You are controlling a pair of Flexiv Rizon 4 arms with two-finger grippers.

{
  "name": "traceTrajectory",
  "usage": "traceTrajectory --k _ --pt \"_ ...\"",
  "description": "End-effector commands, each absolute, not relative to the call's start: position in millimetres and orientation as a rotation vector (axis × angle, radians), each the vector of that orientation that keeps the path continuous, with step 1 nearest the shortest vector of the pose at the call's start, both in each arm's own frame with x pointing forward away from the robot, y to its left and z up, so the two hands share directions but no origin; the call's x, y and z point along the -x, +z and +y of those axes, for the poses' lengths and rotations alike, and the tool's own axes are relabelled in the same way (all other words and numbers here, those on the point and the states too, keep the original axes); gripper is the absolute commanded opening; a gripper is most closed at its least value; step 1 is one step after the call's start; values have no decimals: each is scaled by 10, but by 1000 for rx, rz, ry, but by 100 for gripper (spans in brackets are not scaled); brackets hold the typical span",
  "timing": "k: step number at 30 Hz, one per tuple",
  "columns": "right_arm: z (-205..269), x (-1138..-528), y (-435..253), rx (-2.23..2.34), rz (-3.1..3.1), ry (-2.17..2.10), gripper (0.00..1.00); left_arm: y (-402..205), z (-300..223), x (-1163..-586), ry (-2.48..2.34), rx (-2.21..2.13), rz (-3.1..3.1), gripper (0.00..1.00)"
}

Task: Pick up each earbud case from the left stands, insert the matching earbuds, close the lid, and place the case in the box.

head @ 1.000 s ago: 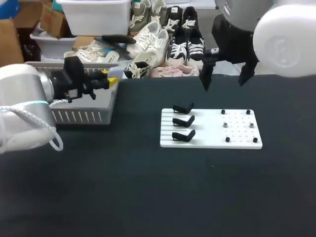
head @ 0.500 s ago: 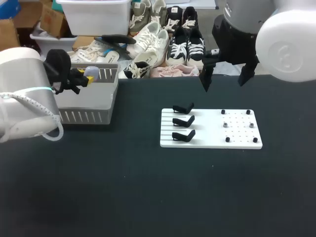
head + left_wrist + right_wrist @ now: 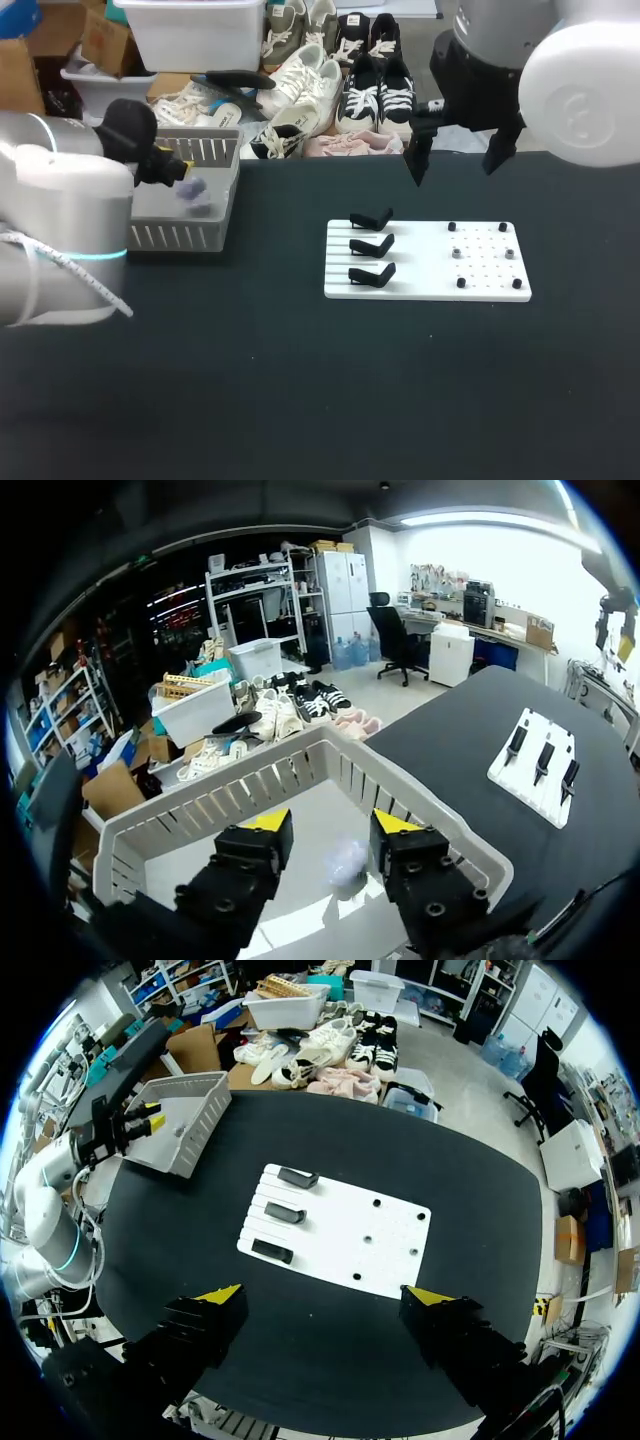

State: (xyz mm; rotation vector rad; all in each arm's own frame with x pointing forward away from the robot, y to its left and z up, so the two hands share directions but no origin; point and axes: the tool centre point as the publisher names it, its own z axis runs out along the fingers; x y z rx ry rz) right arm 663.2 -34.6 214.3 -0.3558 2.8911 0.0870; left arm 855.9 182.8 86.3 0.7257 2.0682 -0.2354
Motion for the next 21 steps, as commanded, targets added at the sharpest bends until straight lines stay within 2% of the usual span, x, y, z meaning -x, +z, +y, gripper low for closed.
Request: traceTrajectory --k 1,21 --pt "-354 -6598 2138 349 2883 85 100 883 1830 -8390 -104 -625 2020 100" --pt "-354 -6598 2138 349 2883 85 100 1391 1553 -7932 -212 -615 1800 100"
